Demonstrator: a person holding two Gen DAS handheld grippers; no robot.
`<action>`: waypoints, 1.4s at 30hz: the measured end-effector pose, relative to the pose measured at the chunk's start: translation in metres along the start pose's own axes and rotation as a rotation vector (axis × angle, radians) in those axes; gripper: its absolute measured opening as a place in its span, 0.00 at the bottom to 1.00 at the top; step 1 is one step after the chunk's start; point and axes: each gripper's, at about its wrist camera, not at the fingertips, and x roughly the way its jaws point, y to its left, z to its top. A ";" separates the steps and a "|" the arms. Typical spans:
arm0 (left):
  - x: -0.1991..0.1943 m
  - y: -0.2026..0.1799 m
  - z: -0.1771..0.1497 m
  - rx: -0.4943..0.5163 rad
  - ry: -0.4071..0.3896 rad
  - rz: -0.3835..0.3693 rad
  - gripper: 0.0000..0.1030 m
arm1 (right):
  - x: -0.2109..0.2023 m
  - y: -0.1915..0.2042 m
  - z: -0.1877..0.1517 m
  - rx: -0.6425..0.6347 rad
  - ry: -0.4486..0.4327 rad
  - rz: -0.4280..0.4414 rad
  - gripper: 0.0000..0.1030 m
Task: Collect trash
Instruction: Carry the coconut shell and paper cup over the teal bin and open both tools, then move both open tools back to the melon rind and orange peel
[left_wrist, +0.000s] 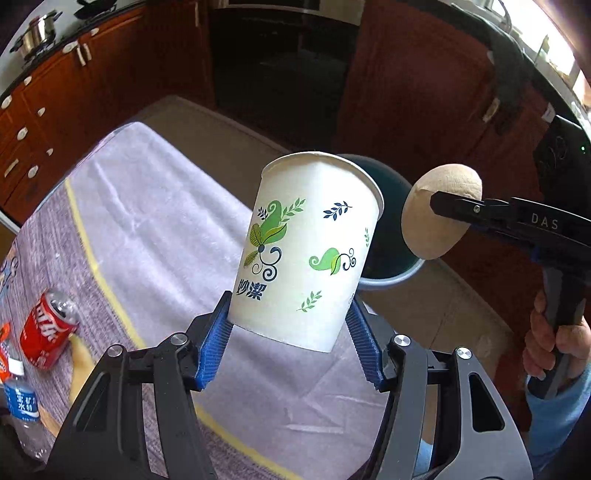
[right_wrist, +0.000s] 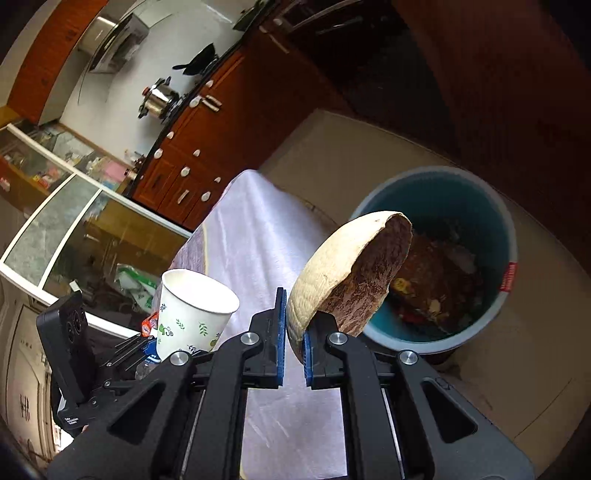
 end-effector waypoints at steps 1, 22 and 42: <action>0.007 -0.007 0.006 0.014 0.007 0.000 0.60 | -0.001 -0.009 0.003 0.013 -0.002 -0.010 0.07; 0.125 -0.068 0.052 0.085 0.177 -0.024 0.60 | 0.056 -0.112 0.014 0.177 0.143 -0.120 0.26; 0.131 -0.074 0.041 0.100 0.181 0.017 0.79 | 0.044 -0.116 0.012 0.247 0.116 -0.204 0.87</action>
